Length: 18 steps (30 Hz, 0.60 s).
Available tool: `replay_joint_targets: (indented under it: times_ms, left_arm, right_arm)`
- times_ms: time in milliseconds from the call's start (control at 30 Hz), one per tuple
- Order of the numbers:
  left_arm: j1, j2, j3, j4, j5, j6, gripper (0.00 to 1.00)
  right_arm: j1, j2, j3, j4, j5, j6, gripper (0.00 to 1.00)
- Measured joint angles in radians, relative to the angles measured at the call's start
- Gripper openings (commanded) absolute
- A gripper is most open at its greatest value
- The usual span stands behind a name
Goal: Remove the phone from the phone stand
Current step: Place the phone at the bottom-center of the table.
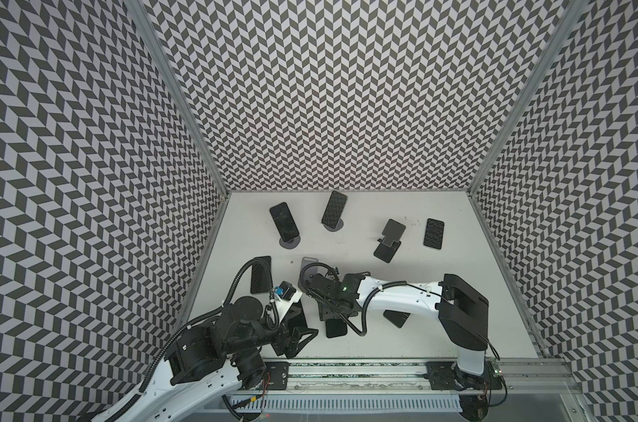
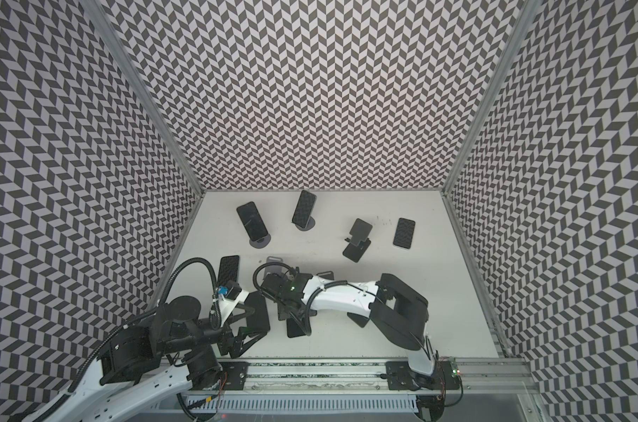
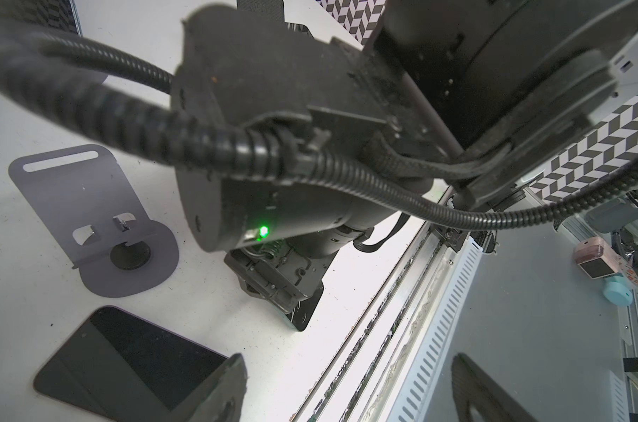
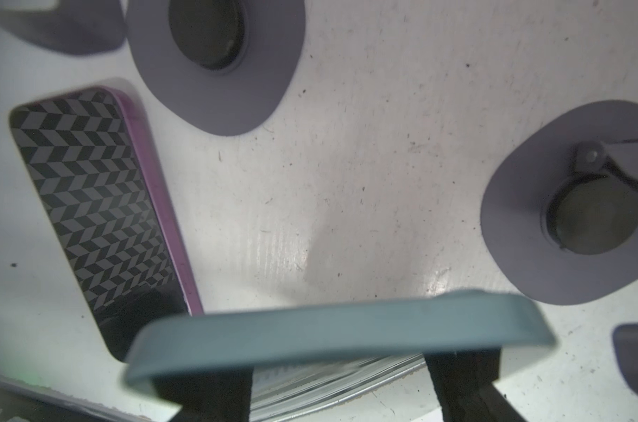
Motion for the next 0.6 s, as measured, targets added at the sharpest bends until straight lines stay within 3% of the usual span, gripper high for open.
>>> replay_joint_targets:
  times_ms: [600]
  left_arm:
    - [0.000,0.000,0.000,0.000,0.004,0.000,0.88]
  right_arm:
    - [-0.019,0.043,0.030,-0.021,-0.007,0.020,0.61]
